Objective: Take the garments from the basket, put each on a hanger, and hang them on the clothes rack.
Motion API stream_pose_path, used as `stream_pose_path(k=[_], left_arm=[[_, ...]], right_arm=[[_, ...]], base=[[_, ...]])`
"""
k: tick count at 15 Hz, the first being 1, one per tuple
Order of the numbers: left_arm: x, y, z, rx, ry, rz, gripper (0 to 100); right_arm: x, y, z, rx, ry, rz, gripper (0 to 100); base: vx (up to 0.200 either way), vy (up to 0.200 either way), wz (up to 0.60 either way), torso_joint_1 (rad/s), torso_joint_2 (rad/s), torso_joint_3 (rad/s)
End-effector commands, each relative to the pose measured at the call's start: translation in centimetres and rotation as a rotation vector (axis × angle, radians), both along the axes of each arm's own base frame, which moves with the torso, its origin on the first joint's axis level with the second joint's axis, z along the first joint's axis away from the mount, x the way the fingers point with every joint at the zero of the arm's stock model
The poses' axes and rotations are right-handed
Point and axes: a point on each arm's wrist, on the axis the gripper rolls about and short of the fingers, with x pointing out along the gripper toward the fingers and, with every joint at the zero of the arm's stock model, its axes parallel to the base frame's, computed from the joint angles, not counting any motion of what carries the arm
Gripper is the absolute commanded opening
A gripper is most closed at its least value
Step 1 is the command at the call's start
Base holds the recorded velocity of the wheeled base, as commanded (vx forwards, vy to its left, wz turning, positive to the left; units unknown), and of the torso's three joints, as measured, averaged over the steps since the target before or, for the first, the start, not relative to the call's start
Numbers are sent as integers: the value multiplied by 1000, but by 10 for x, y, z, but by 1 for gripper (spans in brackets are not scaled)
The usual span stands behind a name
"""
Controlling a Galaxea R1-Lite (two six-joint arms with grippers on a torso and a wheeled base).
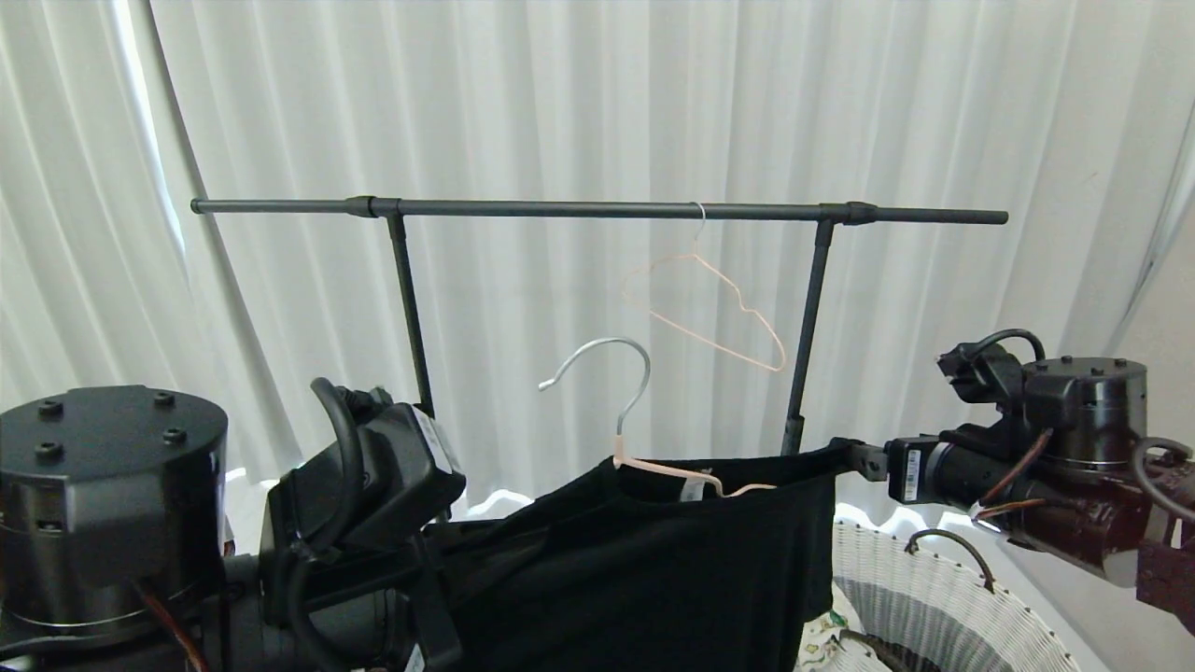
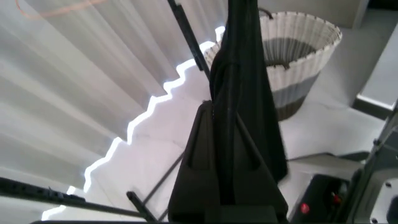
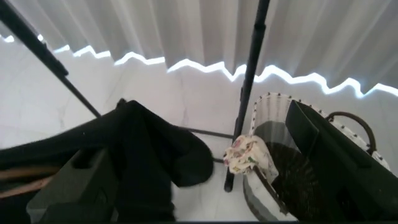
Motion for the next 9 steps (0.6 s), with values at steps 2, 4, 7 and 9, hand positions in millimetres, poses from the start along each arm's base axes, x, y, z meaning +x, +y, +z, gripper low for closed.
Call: stream_pose_path(k=[2,4,7,9], left_arm=[[1,2,-9,25,29,7,0],[6,1,-17,50,58,27,0],[8,-1,-17,44,61,27,0],[9,-2,-15,26,44,26,0]], right_arm=[[-5,-3,11,25,-36,14,100],[-18,-7,22,39,-25,105,100],[-28,-17,24,-101,-29,274,100],[-23,-16,23,-161,-37,318,100]], base=[[0,0,0,0,0,0],[0,0,0,0,0,0],[0,0,0,0,0,0],[0,0,0,0,0,0]])
